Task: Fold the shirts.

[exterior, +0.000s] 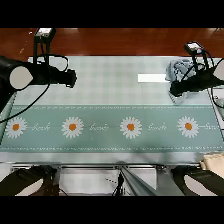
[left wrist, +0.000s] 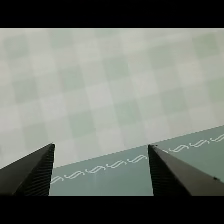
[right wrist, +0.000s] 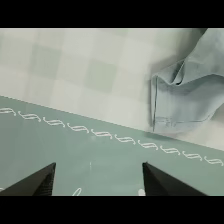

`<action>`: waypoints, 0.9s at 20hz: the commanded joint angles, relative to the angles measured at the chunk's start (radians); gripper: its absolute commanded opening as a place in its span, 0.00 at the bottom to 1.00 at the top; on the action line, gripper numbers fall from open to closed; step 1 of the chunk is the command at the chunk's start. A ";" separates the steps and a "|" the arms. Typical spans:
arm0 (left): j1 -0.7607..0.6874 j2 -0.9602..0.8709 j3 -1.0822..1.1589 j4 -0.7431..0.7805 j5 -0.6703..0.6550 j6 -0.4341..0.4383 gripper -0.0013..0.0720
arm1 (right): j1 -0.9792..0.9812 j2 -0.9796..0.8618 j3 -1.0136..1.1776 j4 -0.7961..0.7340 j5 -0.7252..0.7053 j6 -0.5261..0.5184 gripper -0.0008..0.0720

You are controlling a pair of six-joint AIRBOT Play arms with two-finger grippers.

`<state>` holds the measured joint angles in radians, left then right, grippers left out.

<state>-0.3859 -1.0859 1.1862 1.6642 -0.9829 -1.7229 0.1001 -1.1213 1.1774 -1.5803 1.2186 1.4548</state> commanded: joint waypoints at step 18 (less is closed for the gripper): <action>0.000 0.000 0.000 0.000 0.000 0.000 1.00 | 0.001 -0.001 0.000 0.012 -0.007 0.002 0.84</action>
<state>-0.3862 -1.0859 1.1862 1.6642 -0.9829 -1.7229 0.1001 -1.1213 1.1774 -1.5803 1.2186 1.4551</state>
